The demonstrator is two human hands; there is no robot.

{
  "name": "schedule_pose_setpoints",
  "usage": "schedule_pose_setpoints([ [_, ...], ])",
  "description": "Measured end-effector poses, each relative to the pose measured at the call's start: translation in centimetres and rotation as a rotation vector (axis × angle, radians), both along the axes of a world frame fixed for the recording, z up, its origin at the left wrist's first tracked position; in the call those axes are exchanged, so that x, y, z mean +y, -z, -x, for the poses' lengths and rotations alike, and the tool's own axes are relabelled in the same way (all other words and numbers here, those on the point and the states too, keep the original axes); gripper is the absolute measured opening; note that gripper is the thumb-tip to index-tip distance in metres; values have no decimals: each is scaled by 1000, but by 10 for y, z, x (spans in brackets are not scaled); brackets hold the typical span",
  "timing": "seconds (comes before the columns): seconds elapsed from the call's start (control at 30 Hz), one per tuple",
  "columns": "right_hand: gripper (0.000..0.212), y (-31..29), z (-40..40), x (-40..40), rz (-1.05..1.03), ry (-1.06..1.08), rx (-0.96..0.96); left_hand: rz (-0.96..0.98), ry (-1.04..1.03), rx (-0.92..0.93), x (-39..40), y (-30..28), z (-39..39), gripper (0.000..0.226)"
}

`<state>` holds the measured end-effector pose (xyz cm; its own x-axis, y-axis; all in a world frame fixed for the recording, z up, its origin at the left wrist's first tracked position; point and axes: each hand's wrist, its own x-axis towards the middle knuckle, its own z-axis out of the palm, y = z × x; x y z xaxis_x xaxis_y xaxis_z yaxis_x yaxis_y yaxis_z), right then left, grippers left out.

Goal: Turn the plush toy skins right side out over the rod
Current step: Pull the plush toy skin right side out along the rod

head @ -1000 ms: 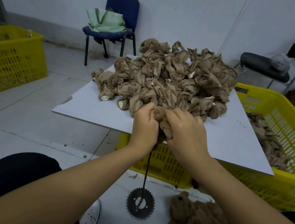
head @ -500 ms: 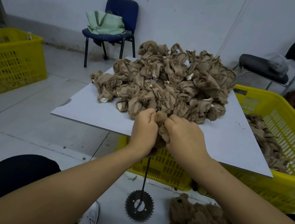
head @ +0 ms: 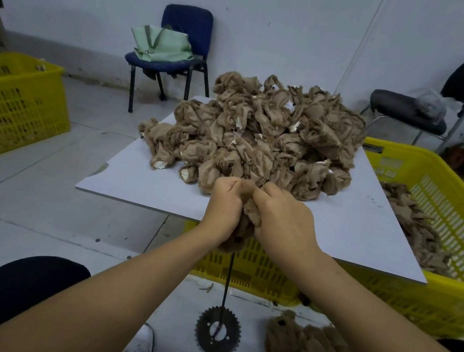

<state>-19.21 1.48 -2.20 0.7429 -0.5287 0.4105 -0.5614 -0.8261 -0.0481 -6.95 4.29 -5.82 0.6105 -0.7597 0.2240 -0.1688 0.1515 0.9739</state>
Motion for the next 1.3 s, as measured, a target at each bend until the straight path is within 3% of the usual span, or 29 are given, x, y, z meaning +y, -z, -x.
schedule_pose_setpoints([
  [0.13,27,8,1,-4,-130,-12,-25,-75,-65,-93,-1,2,-1,36],
  [0.23,23,5,2,-6,-194,12,-12,-94,-96,-320,5,1,0,29],
  [0.33,24,1,4,-10,-211,25,-13,21,-24,-600,20,-2,0,25],
  [0.43,26,0,6,-9,-205,11,-29,52,29,-744,28,-3,2,26],
  [0.53,33,2,4,-2,-121,-7,-47,3,-33,-741,27,-5,5,33],
  [0.63,39,-1,2,3,-26,-33,-129,81,-155,-659,27,-7,10,40],
  [0.8,28,0,4,10,52,-97,-253,255,-137,-526,23,3,17,24],
  [0.93,21,17,3,8,-48,-99,-208,186,-139,-595,22,21,14,8],
  [1.03,27,26,4,5,-139,-93,-197,136,-94,-607,22,24,10,6],
  [1.17,30,27,4,-1,-205,-65,-181,45,-85,-537,18,20,11,19],
  [1.3,20,22,9,0,-90,-63,-259,116,-85,-523,16,17,22,33],
])
